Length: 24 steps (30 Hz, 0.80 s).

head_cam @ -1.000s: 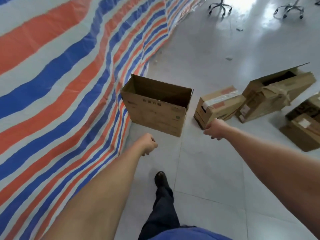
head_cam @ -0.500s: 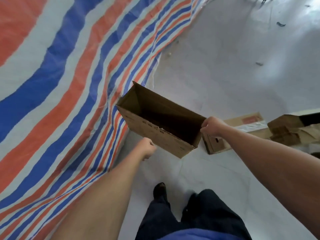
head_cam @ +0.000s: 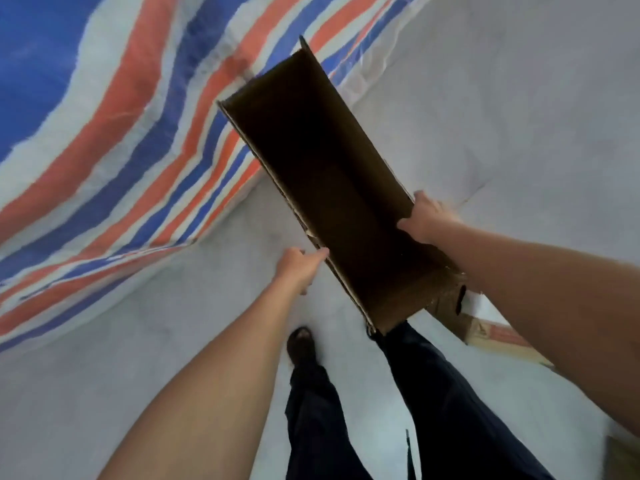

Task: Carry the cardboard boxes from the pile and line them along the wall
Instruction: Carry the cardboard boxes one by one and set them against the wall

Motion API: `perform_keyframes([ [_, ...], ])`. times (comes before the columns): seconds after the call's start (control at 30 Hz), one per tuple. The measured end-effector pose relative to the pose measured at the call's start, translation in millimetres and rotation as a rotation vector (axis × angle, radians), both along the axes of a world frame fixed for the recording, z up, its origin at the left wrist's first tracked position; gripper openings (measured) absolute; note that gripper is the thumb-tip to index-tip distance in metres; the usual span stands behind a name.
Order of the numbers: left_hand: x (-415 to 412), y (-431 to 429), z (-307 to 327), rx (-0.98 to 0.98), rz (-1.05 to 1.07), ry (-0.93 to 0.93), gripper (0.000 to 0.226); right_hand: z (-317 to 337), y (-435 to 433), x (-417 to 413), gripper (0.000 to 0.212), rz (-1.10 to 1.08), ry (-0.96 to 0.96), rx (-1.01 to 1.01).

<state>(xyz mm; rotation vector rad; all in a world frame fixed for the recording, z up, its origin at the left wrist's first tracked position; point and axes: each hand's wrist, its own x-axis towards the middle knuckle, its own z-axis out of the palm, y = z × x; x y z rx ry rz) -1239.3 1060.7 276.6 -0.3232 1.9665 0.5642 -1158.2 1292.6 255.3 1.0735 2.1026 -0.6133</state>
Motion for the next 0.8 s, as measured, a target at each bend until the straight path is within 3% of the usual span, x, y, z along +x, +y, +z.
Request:
perform_keyframes([
  [0.07, 10.6, 14.4, -26.5, -0.012, 0.089, -0.057, 0.076, -26.8, 7.3, -1.7, 0.054, 0.05, -0.035, 0.003],
  [0.13, 19.1, 23.2, -48.0, -0.057, 0.156, -0.087, 0.076, -50.4, 13.7, 0.3, 0.038, 0.146, -0.052, 0.023],
  [0.3, 26.8, 17.4, -71.2, -0.139, 0.234, 0.045, 0.033, -63.3, 26.4, 1.3, 0.025, 0.21, -0.076, 0.046],
  [0.53, 27.3, -24.3, -17.0, -0.131, 0.168, 0.175, 0.016, -13.3, -3.5, -0.8, 0.024, 0.255, -0.054, -0.038],
  [0.8, 93.4, -165.9, 93.6, -0.165, 0.339, 0.295, 0.012, 78.9, -134.5, 15.4, 0.018, 0.374, -0.001, -0.192],
])
